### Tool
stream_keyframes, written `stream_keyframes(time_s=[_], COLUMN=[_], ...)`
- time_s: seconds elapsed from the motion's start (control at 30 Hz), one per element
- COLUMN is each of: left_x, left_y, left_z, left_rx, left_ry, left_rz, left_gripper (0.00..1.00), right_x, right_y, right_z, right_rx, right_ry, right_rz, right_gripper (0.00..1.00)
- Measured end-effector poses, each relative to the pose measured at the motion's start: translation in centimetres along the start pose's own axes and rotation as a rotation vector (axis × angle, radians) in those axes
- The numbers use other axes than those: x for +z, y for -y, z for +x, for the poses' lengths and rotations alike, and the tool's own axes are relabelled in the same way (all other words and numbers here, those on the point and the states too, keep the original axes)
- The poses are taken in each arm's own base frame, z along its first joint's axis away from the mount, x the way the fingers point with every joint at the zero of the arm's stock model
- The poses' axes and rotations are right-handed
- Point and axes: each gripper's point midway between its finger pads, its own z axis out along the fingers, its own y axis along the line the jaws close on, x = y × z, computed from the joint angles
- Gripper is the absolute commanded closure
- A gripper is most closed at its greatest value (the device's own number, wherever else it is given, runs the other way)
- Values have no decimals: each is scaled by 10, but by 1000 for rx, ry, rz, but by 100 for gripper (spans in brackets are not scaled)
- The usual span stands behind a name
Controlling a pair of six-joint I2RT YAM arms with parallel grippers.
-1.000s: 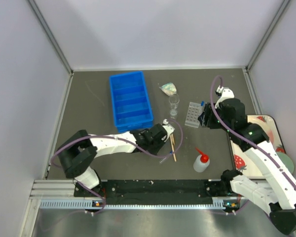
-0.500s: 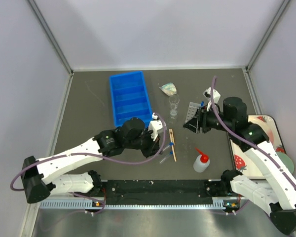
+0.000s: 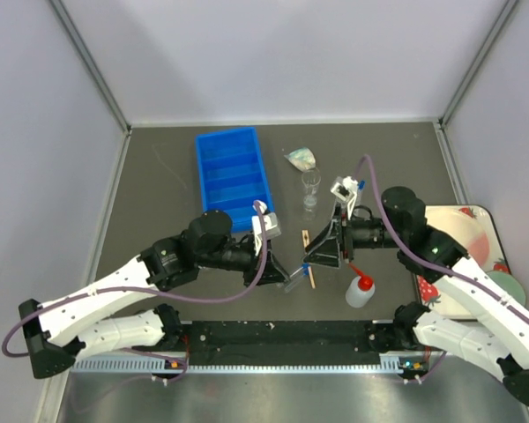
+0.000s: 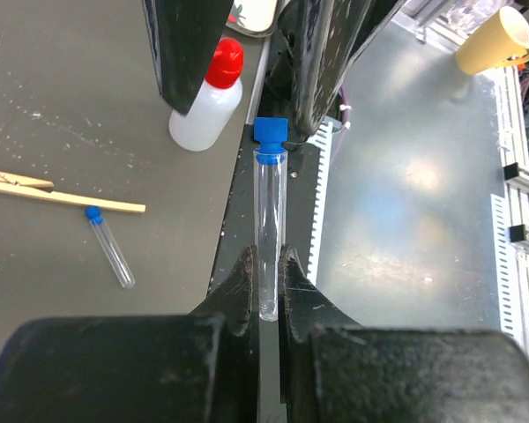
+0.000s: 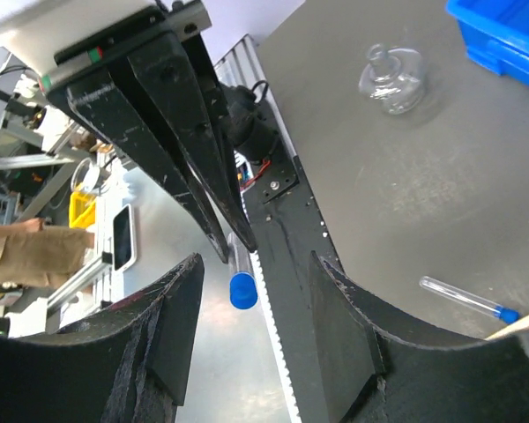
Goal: Organize the chemistry lab equipment
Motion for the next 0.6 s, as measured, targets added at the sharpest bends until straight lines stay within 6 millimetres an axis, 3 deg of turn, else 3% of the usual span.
stream_keyframes(time_s=[0.27,0.6], left_x=[-5,-7], left_y=[9,7], left_z=[-6,-8], left_rx=[0,2], left_ry=[27,38], left_rz=[35,23], left_gripper=[100,100], right_x=[12,20], right_y=[-18,-31], right_z=[17,22], right_rx=[6,-15], right_ry=[-40,-58], right_rz=[-81,-131], right_gripper=[49,56])
